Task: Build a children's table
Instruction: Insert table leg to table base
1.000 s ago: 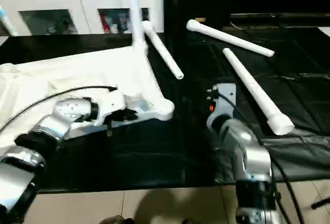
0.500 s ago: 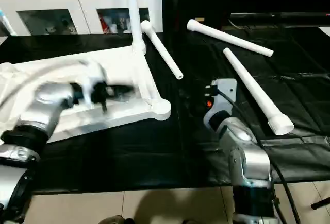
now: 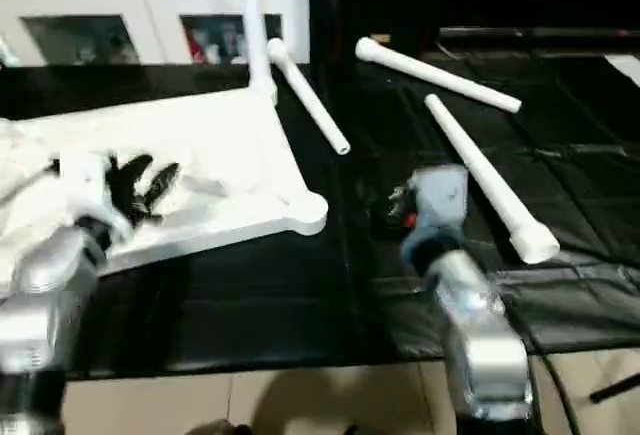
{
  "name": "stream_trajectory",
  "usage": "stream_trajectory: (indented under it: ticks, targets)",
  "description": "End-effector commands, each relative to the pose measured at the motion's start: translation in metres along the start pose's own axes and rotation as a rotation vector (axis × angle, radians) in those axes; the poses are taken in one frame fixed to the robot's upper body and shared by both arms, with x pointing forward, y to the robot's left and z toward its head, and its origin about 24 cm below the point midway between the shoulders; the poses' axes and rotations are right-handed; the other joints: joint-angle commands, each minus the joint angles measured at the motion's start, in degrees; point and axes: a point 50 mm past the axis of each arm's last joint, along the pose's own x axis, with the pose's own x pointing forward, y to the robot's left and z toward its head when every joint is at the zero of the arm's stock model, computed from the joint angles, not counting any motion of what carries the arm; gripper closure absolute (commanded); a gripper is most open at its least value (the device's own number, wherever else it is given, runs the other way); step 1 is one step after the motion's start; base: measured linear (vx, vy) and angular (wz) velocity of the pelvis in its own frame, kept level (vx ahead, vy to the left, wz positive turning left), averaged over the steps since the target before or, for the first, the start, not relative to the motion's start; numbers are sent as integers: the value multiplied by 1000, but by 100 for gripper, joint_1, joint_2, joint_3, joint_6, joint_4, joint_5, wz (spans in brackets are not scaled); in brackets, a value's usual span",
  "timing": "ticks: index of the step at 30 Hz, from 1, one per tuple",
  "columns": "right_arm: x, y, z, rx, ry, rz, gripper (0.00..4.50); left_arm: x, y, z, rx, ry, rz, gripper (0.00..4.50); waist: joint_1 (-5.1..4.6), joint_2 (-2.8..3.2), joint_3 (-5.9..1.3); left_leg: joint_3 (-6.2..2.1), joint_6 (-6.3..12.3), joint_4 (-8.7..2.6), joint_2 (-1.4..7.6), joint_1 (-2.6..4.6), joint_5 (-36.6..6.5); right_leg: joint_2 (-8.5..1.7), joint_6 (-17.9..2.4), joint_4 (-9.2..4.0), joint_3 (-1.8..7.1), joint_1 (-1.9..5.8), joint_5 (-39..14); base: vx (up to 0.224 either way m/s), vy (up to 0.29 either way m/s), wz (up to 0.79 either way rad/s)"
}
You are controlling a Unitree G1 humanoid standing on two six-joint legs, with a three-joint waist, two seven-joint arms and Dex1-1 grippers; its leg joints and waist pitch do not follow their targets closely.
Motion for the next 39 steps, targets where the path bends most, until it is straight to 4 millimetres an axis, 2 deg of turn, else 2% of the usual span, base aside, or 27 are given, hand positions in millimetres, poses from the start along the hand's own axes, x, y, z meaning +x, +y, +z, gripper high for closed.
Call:
stream_trajectory:
  ticks: [1, 4, 5, 6, 7, 10, 16, 19, 20, 21, 22, 23, 24, 25, 26, 27, 28, 29, 32, 33, 34, 35, 36, 37, 38, 39]
  targets:
    - [-4, -3, -3, -52, 40, -55, 0, -7, -6, 2, 23, -2, 24, 216, -45, -54, -309, -185, -30, -451, 320, 162, -2129, -411, -228, -580, 309, 143, -3200, 0, 0, 0]
    - [-8, -2, -7, -61, 44, -77, 0, -15, -11, -5, 41, 31, 36, 216, -118, -64, -289, -206, -75, -456, 301, 154, -2363, -401, -36, -634, 293, 123, -3455, 0, 0, 0]
    - [-11, -2, -11, -55, 58, -78, 0, -20, -15, -8, 38, 35, 49, 216, -140, -39, -298, -205, -62, -434, 277, 164, -2408, -396, 32, -647, 286, 112, -3541, 0, 0, 0]
    - [-12, -2, -14, -37, 67, -92, 0, -22, -16, -9, 37, 43, 54, 216, -176, -55, -285, -216, -45, -438, 277, 137, -2436, -398, 79, -675, 269, 124, -3591, 0, 0, 0]
    - [-13, -2, -17, -13, 93, -92, 0, -23, -19, -10, 22, 52, 44, 216, -192, -70, -294, -212, -28, -419, 260, 151, -2451, -387, 116, -685, 262, 108, -3644, 0, 0, 0]
    - [-13, -2, -18, 42, 90, -100, 0, -24, -21, -11, 2, 61, 40, 216, -199, -68, -291, -227, -9, -415, 262, 158, -2483, -387, 132, -696, 250, 95, -3654, 0, 0, 0]
    - [-10, 3, -18, 85, 81, -91, 0, -22, -18, -9, -31, 73, 80, 216, -188, -82, -317, -216, 19, -436, 287, 125, -2263, -378, -16, -611, 294, 125, -3106, 0, 0, 0]
    - [-9, 2, -17, 97, 79, -92, 0, -22, -17, -9, -38, 81, 92, 216, -177, -89, -320, -208, 34, -437, 289, 115, -2168, -381, -67, -590, 302, 137, -2994, 0, 0, 0]
    - [-8, 2, -16, 102, 70, -82, 0, -23, -15, -10, -44, 87, 105, 216, -95, -165, -282, -435, 277, -542, 185, -230, -2151, -546, -206, -413, 79, 411, -2844, -14, -13, 28]
    - [-7, 3, -14, 101, 60, -74, 0, -23, -14, -10, -48, 93, 116, 216, -147, -34, -336, -557, 443, -487, 159, -178, -2312, -623, -407, -467, -62, 382, -2831, -14, -13, 28]
    - [-7, 3, -14, 98, 57, -73, 0, -23, -13, -10, -48, 95, 118, 216, -159, -30, -334, -605, 483, -450, 149, -200, -2194, -670, -553, -473, -79, 407, -2627, 1, -28, 50]
    - [-6, 3, -13, 94, 53, -74, 0, -23, -13, -10, -47, 96, 118, 216, -167, 13, -306, -685, 537, -468, 144, -289, -2068, -654, -674, -442, -175, 483, -2447, 4, -31, 45]
    - [-5, 2, -12, 54, 36, -79, 0, -22, -13, -9, -46, 98, 115, 216, -182, 31, -274, -767, 472, -481, 139, -329, -2161, -634, -695, -399, -227, 516, -2414, 4, -31, 45]
    - [-5, 2, -12, 41, 33, -79, 0, -22, -13, -9, -47, 98, 114, 216, -214, 23, -283, -759, 260, -424, 279, -178, -2357, -646, -671, -431, -108, 434, -2319, 22, -27, 35]
    - [-5, 2, -12, 41, 33, -79, 0, -22, -13, -9, -47, 98, 114, 216, -214, 23, -283, -759, 260, -424, 279, -178, -2357, -646, -671, -431, -108, 434, -2319, 30, -22, 18]
    - [-4, 0, -9, 61, -8, -108, 0, -22, -14, -8, -49, 98, 111, 216, -203, 5, -287, -628, -73, -414, 390, -17, -2502, -603, -595, -471, 62, 350, -2142, 30, -22, 18]
    - [-4, 0, -8, 48, -15, -114, 0, -22, -14, -7, -50, 97, 109, 216, -157, 30, -294, -570, -211, -445, 371, -29, -2458, -591, -580, -452, 80, 386, -2058, 0, 0, 0]
    - [-4, -1, -7, 34, -20, -119, 0, -22, -14, -7, -50, 97, 108, 216, -165, 15, -287, -555, -240, -471, 371, -55, -2428, -574, -538, -440, 82, 406, -2012, 0, 0, 0]
    - [-4, 0, -9, 37, 6, -94, 0, -21, -15, -6, -49, 95, 97, 216, -198, 25, -250, -548, -434, -532, 355, 70, -3279, -534, -317, -456, 99, 416, -2726, 0, 0, 0]
    - [-4, 2, -10, 51, 21, -76, 0, -21, -16, -5, -51, 96, 95, 216, -214, 27, -226, -685, -380, -588, 245, -44, -3864, -627, -130, -483, -28, 571, -3623, 0, 0, 0]
    - [-4, 3, -10, 52, 23, -64, 0, -21, -16, -5, -54, 98, 94, 216, -304, 0, -195, -708, -384, -523, 208, -17, -4031, -670, -85, -556, -49, 595, -4218, 0, 0, 0]
    - [-4, 3, -10, 50, 21, -62, 0, -20, -16, -5, -55, 98, 94, 216, -322, 23, -165, -698, -386, -504, 189, 14, -4114, -668, -67, -605, -76, 599, -4496, 0, 0, 0]
    - [-4, 4, -10, 47, 23, -55, 0, -20, -16, -5, -55, 100, 94, 216, -341, -26, -136, -733, -273, -492, 66, -238, -4018, -753, 4, -626, -204, 841, -4942, 0, 0, 0]
    - [-4, 4, -11, 51, 24, -55, 0, -20, -16, -5, -56, 101, 94, 216, -323, 62, -127, -709, -244, -520, 35, -288, -3971, -734, 7, -582, -212, 917, -4986, 28, -5, 29]
    - [-3, 4, -11, 55, 23, -55, 0, -20, -16, -5, -56, 101, 95, 216, -366, -6, -149, -724, -174, -493, 12, -319, -3827, -739, 2, -557, -198, 943, -4945, 39, -16, 43]
    - [-3, 4, -11, 59, 22, -57, 0, -20, -16, -5, -57, 102, 95, 216, -393, -29, -155, -730, -57, -265, -3, -240, -3327, -915, -114, -735, -211, 942, -5223, 39, -16, 43]
